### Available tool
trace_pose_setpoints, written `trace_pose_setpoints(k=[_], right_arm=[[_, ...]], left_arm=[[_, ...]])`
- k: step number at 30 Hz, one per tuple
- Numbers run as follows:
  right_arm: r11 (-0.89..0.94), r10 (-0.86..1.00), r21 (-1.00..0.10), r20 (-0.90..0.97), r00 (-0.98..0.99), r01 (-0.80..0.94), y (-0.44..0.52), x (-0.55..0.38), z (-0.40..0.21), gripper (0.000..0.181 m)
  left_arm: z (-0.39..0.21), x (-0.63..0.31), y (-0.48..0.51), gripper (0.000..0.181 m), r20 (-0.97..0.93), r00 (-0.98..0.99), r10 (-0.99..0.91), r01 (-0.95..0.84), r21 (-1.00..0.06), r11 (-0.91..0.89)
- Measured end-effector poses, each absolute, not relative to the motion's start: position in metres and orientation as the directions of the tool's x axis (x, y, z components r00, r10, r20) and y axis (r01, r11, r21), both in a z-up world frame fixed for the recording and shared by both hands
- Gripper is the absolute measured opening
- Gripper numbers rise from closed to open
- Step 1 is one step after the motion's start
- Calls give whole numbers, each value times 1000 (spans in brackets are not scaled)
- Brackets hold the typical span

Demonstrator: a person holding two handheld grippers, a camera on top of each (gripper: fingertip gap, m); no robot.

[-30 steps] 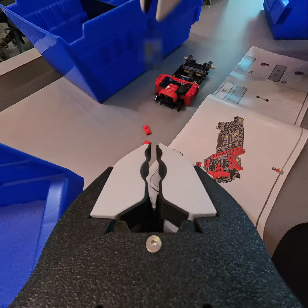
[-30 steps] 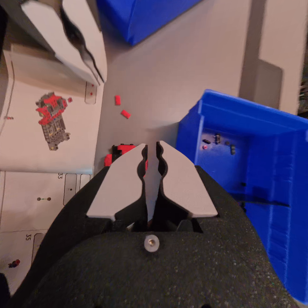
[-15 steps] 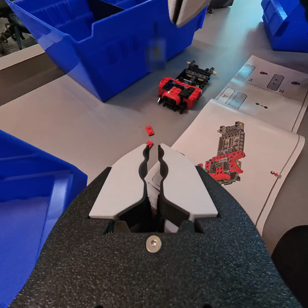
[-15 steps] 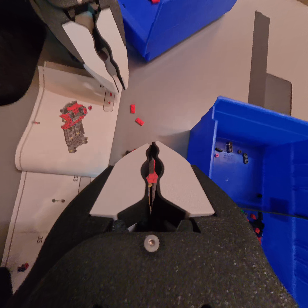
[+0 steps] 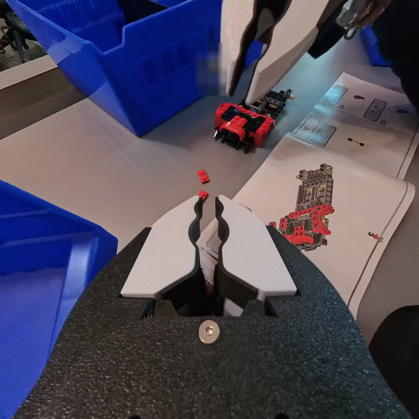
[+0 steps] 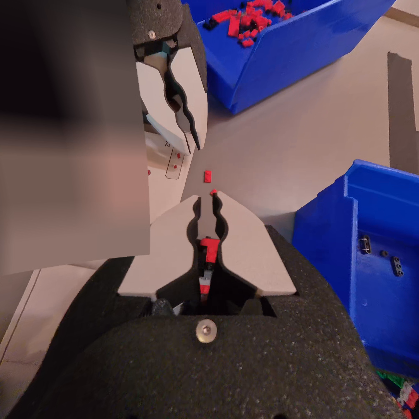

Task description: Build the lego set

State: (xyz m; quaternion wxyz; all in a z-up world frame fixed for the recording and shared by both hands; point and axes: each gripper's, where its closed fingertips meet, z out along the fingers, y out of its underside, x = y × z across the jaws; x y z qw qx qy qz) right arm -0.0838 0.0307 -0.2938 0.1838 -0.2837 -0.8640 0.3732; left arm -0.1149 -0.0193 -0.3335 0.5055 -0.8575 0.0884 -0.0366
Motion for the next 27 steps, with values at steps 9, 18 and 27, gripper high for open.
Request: trace_pose_setpoints(k=[9, 18, 27], right_arm=[[619, 578, -673, 42, -815, 404, 31, -72, -322, 3], [841, 396, -411, 21, -918, 353, 26, -100, -347, 8], [938, 255, -252, 38, -966, 238, 24, -117, -361, 13]], left_arm=[[-338, -115, -19, 10, -51, 979, -197, -144, -858, -493], [-338, -114, -19, 10, -52, 978, -200, -145, -859, -490], [-338, -114, -19, 10, -50, 978, -204, -146, -859, -490]])
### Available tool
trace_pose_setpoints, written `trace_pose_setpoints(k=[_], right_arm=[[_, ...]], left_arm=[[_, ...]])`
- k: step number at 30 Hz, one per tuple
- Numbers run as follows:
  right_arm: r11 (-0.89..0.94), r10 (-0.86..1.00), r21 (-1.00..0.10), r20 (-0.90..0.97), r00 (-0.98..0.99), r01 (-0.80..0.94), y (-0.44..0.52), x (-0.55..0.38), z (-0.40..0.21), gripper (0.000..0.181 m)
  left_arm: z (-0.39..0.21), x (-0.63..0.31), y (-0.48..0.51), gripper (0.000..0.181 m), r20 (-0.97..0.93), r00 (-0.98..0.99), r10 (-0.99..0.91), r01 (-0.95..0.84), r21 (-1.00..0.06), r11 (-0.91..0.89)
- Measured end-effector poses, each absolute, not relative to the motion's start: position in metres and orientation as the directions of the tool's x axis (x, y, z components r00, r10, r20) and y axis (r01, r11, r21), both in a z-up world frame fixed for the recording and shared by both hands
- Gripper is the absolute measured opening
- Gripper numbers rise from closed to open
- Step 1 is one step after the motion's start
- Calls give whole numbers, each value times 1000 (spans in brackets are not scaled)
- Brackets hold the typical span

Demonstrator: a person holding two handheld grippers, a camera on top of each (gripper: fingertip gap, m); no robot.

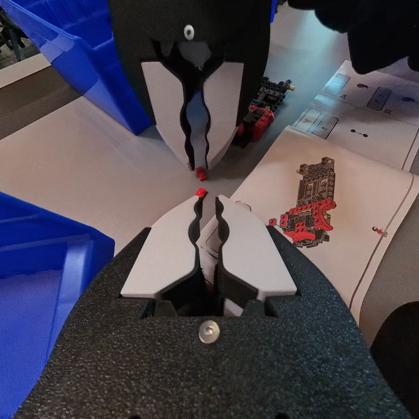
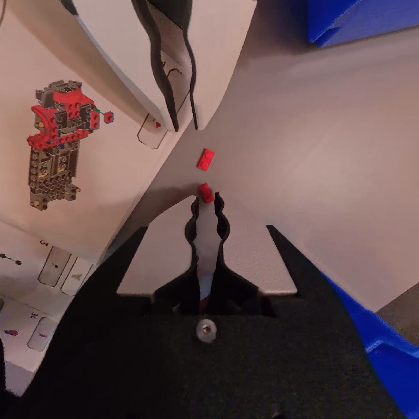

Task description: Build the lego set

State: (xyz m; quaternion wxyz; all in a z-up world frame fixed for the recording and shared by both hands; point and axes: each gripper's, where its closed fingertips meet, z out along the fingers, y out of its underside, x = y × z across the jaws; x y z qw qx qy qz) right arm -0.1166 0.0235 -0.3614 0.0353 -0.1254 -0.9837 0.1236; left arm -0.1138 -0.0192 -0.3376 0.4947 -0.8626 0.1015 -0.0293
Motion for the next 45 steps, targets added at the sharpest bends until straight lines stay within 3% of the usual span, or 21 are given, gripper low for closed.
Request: trace_pose_setpoints(k=[9, 22, 32, 39, 45], right_arm=[[929, 295, -237, 16, -955, 283, 24, -113, -368, 7], [713, 611, -470, 53, -790, 520, 47, -50, -296, 8], [610, 727, -481, 23, -686, 630, 66, -3, -307, 8], [544, 776, -506, 0, -631, 669, 69, -4, -319, 8], [567, 772, -471, 17, -636, 676, 70, -14, -327, 8]], left_arm=[[-338, -113, -19, 11, -52, 977, -209, -151, -856, -494], [-339, -112, -20, 11, -68, 975, -213, -169, -851, -497], [-327, -123, -21, 19, -115, 974, -195, -196, -857, -477], [-286, -124, -30, 54, -252, 901, -353, -397, -805, -440], [-298, -64, 1, 42, -167, 808, -566, -431, -822, -372]])
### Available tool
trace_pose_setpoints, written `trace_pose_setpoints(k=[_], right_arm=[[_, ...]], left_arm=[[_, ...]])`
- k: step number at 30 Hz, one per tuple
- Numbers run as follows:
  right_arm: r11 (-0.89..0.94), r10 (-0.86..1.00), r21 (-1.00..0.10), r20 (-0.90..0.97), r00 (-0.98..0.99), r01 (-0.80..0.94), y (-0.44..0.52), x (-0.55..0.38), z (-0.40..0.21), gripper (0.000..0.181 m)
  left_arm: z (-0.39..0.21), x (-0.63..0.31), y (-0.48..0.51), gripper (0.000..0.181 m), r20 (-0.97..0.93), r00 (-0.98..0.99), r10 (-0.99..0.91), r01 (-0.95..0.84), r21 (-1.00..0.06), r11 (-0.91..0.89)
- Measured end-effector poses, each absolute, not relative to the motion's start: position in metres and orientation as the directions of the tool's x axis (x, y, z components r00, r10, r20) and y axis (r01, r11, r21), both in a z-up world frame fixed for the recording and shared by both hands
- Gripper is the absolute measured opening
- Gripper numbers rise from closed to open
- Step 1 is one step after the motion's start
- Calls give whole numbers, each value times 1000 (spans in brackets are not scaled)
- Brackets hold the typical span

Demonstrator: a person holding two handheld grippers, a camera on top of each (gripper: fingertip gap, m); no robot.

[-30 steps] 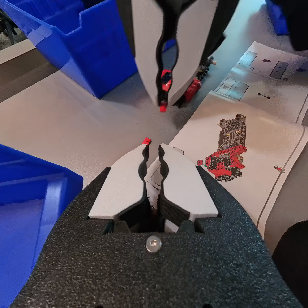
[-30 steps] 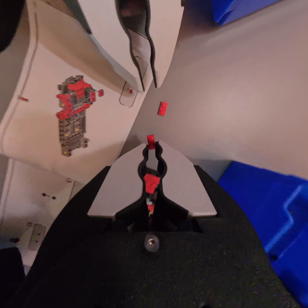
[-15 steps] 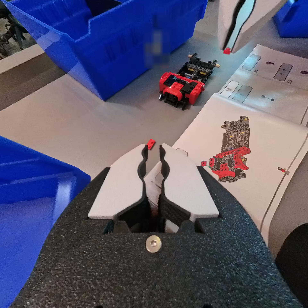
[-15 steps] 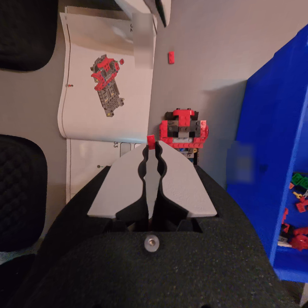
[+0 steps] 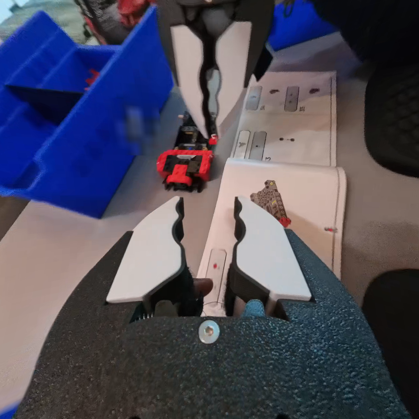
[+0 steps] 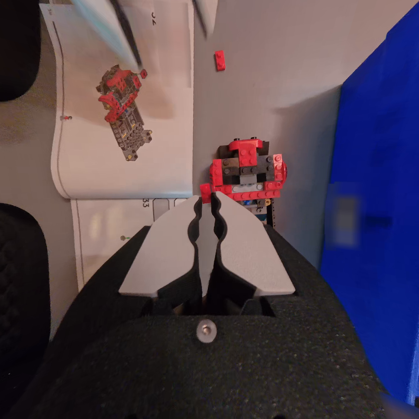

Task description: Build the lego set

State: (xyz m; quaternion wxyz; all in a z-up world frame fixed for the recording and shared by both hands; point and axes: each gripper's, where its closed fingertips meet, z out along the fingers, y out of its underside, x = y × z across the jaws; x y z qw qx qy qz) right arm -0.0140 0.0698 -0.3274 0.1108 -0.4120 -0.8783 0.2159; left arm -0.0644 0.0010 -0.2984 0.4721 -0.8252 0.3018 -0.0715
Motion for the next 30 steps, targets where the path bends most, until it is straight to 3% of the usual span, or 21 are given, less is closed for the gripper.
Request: trace_pose_setpoints(k=[4, 7, 15, 30], right_arm=[[597, 762, -430, 42, -646, 677, 69, -24, -329, 8], [630, 745, -384, 53, -665, 675, 69, -30, -332, 7], [631, 755, -297, 21, -655, 717, 72, -33, -342, 7], [615, 766, -267, -23, -643, 742, 71, -33, -346, 8]], left_arm=[[-330, -56, 30, 20, -298, 757, -581, -575, -727, -376], [-330, -51, 41, 9, -260, 762, -593, -534, -770, -349], [-337, -42, 51, 4, -151, 760, -633, -467, -803, -370], [-350, -40, 56, 3, -154, 746, -648, -496, -777, -387]])
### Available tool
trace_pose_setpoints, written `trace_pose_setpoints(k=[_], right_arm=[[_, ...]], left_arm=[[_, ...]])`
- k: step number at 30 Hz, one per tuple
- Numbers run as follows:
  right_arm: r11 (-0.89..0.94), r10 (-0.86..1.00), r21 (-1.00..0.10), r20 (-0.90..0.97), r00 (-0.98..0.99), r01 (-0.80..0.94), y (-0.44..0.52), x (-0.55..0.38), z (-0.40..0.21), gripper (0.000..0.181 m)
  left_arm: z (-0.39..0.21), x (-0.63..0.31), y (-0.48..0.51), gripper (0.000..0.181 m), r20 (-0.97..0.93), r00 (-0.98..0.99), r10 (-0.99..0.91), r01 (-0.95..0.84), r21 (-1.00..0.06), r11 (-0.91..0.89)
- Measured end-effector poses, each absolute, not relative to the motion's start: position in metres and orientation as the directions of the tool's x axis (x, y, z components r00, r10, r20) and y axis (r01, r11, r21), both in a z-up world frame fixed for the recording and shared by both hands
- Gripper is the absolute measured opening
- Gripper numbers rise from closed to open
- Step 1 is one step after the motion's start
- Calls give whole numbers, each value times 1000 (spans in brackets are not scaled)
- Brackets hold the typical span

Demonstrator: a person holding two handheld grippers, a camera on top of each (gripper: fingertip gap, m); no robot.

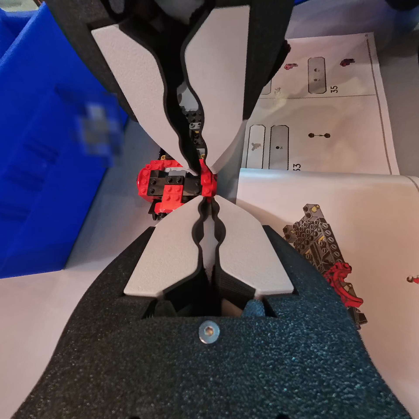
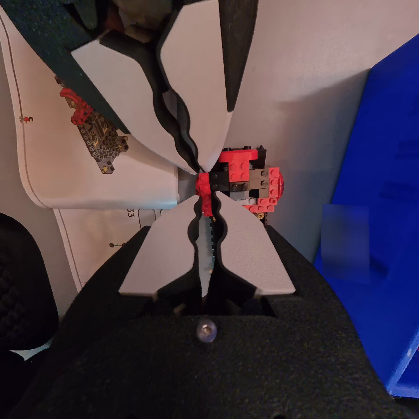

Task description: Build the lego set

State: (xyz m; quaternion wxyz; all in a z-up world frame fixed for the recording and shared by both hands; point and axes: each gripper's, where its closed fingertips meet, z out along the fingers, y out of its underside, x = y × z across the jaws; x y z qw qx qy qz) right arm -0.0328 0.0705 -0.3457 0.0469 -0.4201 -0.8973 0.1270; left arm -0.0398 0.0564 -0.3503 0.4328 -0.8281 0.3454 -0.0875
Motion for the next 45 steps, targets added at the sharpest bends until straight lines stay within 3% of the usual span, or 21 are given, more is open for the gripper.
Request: trace_pose_setpoints(k=[14, 18, 21, 45], right_arm=[[555, 793, -301, -91, -603, 775, 69, -31, -343, 13], [520, 796, -367, -120, -594, 771, 69, -34, -336, 0], [506, 789, -401, -142, -598, 763, 67, -38, -335, 0], [506, 794, -432, -104, -599, 746, 68, -35, -344, 0]], left_arm=[[-353, -39, 57, 4, -152, 749, -645, -494, -776, -391], [-353, -39, 57, 4, -152, 750, -643, -495, -775, -394], [-354, -39, 57, 4, -147, 754, -640, -490, -774, -400], [-355, -38, 61, 0, -125, 775, -620, -467, -775, -427]])
